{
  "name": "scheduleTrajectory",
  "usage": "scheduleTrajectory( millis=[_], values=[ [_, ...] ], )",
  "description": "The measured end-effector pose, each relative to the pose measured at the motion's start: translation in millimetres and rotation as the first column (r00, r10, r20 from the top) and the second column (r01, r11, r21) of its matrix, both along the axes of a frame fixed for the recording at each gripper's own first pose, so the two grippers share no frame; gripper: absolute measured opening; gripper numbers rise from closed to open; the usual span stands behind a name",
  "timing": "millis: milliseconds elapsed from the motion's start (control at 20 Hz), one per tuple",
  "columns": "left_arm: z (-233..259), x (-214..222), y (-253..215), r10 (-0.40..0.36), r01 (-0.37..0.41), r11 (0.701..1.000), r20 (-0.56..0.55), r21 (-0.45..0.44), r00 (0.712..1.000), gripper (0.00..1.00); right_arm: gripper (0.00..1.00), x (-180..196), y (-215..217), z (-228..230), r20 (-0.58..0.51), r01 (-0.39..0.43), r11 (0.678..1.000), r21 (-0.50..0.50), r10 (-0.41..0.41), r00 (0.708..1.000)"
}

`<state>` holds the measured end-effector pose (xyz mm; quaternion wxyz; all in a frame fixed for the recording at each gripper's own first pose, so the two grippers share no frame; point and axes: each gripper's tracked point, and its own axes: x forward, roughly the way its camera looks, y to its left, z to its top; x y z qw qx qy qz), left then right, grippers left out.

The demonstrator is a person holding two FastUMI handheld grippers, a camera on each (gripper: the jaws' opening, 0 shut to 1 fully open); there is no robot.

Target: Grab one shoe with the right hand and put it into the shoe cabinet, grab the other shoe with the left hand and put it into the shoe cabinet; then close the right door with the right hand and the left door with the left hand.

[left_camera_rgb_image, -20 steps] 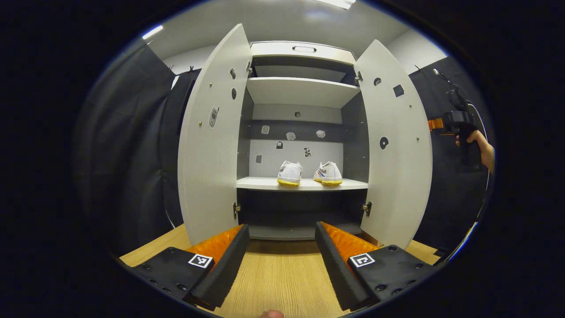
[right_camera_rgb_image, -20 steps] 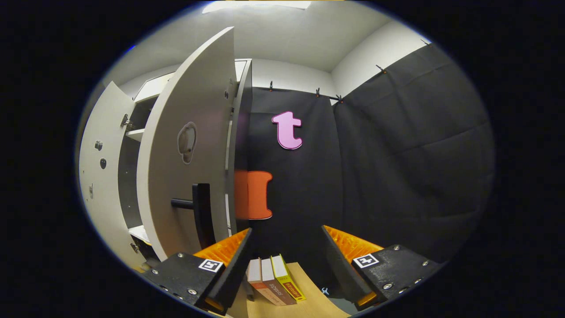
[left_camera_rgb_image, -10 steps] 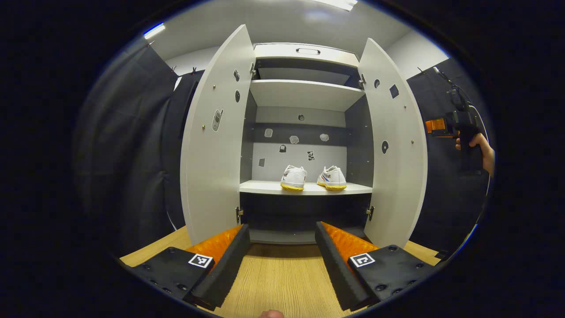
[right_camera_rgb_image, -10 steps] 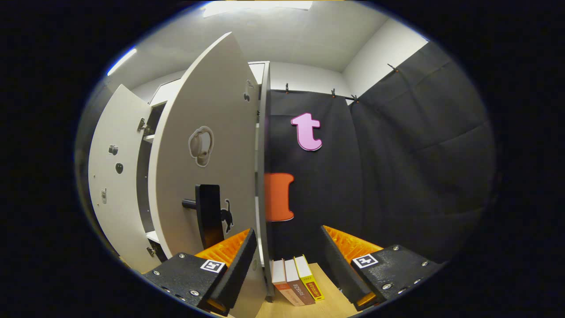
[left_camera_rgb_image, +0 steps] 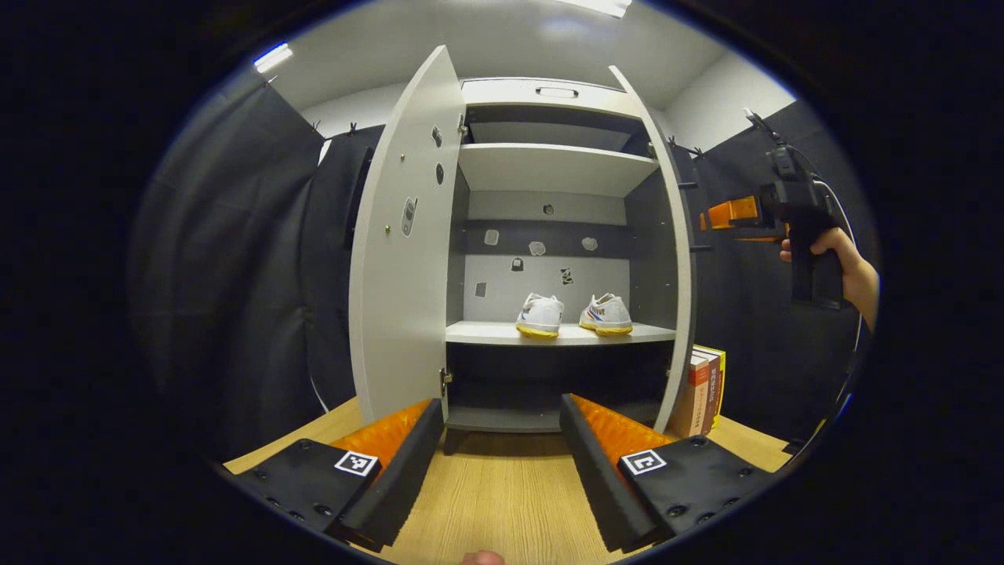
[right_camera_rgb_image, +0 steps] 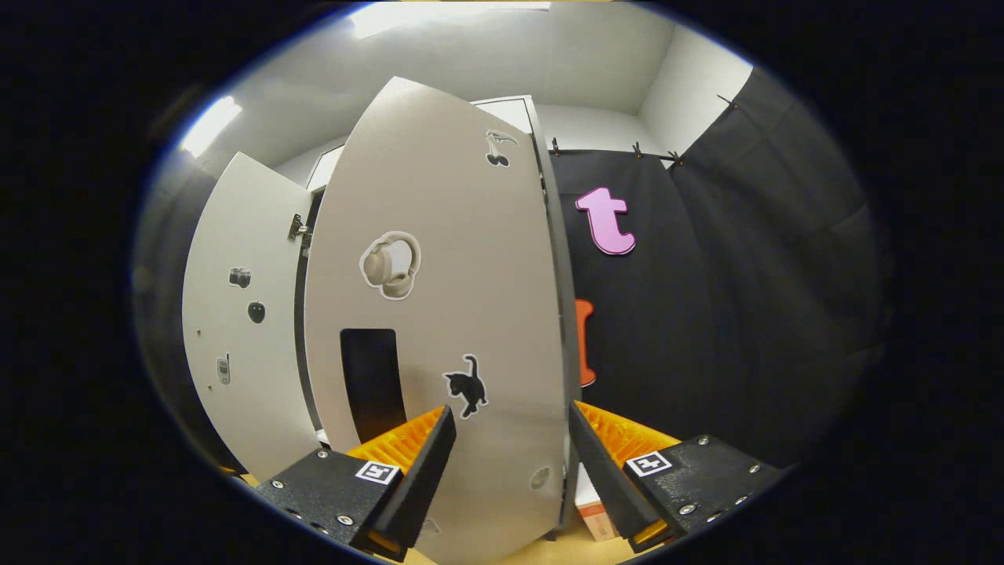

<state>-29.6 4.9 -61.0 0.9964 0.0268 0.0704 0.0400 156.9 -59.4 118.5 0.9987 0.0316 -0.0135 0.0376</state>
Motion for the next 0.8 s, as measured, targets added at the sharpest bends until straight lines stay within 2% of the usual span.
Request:
scheduleTrajectory(
  millis=[150, 400, 600, 800],
  values=[
    [1.6, 0.1, 4.8, 0.010, -0.010, 1.000, -0.004, 0.009, 1.000, 0.99, 0.93, 12.0, 17.5, 3.1, 0.019, -0.004, 1.000, 0.018, 0.004, 1.000],
    [5.8, -1.8, 10.5, 0.028, -0.028, 1.000, 0.000, 0.001, 1.000, 0.97, 0.93, 5.5, 15.4, 10.2, 0.025, 0.005, 0.999, -0.038, -0.004, 1.000],
    [10.5, 0.3, 6.3, 0.017, -0.017, 1.000, 0.008, -0.010, 1.000, 0.99, 0.93, -26.2, 13.3, 11.8, 0.030, 0.023, 0.999, -0.046, -0.022, 0.999],
    [17.3, 3.1, 1.6, 0.005, -0.004, 1.000, 0.019, -0.017, 1.000, 0.97, 0.93, -69.9, 14.0, -13.5, 0.036, 0.062, 0.995, -0.081, -0.059, 0.998]
  ],
)
